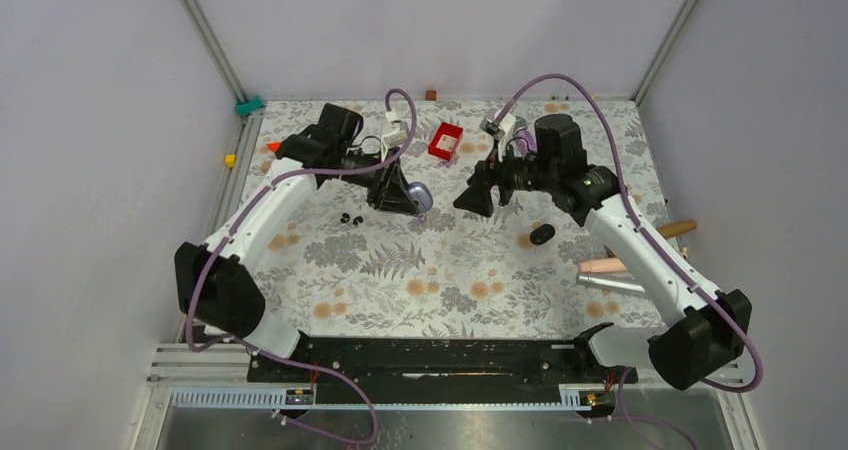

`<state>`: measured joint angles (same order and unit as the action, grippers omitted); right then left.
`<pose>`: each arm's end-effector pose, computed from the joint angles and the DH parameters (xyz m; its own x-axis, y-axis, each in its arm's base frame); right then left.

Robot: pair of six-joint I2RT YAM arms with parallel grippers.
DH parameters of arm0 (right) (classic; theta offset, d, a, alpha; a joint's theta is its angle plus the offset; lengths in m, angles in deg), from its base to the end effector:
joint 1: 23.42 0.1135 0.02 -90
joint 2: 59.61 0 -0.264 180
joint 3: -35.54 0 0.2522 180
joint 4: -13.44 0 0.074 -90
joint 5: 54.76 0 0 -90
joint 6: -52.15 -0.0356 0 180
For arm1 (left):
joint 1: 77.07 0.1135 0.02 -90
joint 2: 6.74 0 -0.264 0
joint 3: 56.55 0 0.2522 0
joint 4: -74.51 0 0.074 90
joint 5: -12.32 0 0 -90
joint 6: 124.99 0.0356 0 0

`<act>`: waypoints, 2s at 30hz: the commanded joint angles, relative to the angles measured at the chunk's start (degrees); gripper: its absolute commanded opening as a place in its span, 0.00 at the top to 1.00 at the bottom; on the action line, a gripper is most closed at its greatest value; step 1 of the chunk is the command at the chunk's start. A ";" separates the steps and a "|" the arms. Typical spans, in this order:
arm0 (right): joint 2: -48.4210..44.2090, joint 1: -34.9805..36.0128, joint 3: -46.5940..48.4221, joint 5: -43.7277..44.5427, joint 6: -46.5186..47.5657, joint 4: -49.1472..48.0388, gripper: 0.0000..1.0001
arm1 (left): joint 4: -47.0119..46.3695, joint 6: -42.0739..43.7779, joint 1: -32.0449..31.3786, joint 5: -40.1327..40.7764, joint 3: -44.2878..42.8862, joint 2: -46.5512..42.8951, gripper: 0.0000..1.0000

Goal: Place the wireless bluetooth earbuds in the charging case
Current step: Open the charging case to the charging case.

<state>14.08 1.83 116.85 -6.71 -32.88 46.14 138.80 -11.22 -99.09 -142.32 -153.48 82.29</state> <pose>0.2493 0.1439 0.3577 -0.3070 -0.2160 -0.9269 -0.8948 0.3972 0.2038 0.2797 -0.1478 0.3378 -0.4549 0.3702 -0.8099 0.8825 0.0659 -0.4656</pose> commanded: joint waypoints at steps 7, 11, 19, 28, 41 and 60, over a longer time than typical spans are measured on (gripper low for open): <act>2.95 5.66 5.80 -5.34 -14.09 -9.81 0.18 | -51.26 -32.49 -0.06 2.48 27.47 -19.72 1.00; 1.98 6.01 2.20 -6.36 -16.12 -14.38 0.17 | -66.86 -44.15 -0.12 2.44 34.15 -19.61 1.00; 1.47 6.12 -0.17 -5.57 -14.42 -13.98 0.17 | -65.91 -43.24 -0.13 0.77 32.29 -14.41 1.00; 0.80 6.17 -2.08 -5.10 -11.43 -13.68 0.17 | -69.98 -43.68 -0.07 -1.13 33.76 -16.70 1.00; 1.87 6.34 -3.97 -8.41 -14.61 -18.35 0.23 | -73.32 -45.92 -0.29 -5.65 34.92 -16.62 1.00; 1.75 6.60 -5.85 1.58 -14.98 -22.07 0.24 | -83.49 -52.61 -1.87 -11.64 36.81 -14.22 1.00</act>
<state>16.46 8.02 111.26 -11.78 -49.29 26.01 59.08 -64.82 -99.99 -150.35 -116.66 68.87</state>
